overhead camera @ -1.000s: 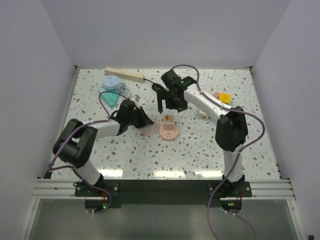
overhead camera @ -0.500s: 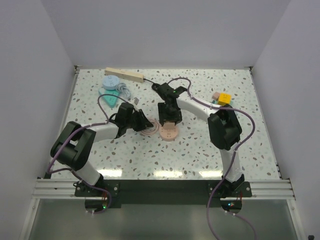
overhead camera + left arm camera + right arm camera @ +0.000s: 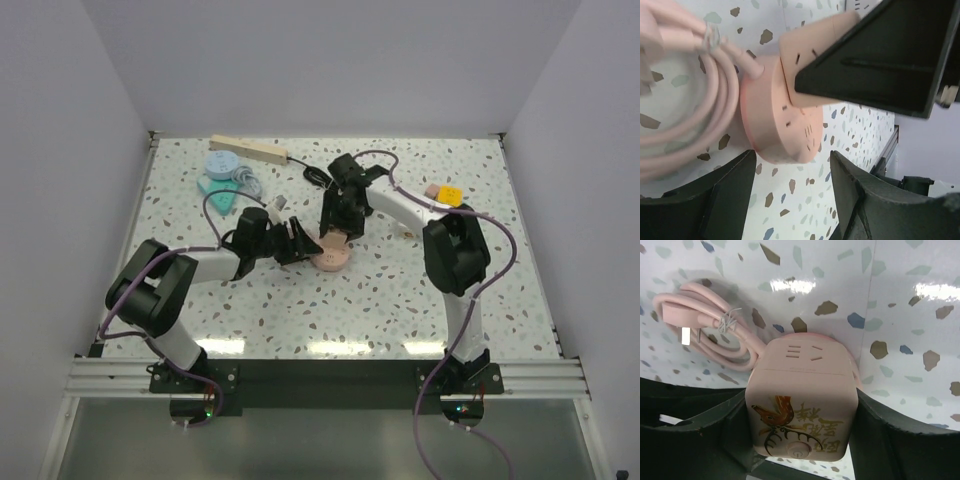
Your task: Pull the plug off the socket
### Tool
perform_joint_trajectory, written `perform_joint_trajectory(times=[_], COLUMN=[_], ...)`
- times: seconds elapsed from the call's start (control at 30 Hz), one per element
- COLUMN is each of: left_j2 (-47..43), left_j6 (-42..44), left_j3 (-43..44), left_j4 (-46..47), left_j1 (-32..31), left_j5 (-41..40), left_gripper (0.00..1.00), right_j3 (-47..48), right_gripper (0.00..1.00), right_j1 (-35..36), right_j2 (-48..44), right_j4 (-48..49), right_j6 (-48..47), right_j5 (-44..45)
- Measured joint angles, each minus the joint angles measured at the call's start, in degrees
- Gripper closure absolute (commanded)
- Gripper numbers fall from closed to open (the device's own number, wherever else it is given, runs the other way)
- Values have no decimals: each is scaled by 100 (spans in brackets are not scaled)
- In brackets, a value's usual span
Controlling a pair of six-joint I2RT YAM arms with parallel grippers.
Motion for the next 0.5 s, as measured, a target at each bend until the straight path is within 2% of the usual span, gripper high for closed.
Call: perform_joint_trajectory(times=[0.27, 0.5], left_j2=[35, 190], left_j6=[-118, -122], left_j3=[-153, -136], left_j4=[190, 214], left_j1=[-15, -15], left_j5=[140, 15], left_gripper=[32, 32], right_j3=[-404, -822], right_gripper=[100, 100], right_j1=[-328, -293], right_j2=[-289, -522], right_j4=[739, 1215], right_j6=[560, 796], right_j5=[-400, -769])
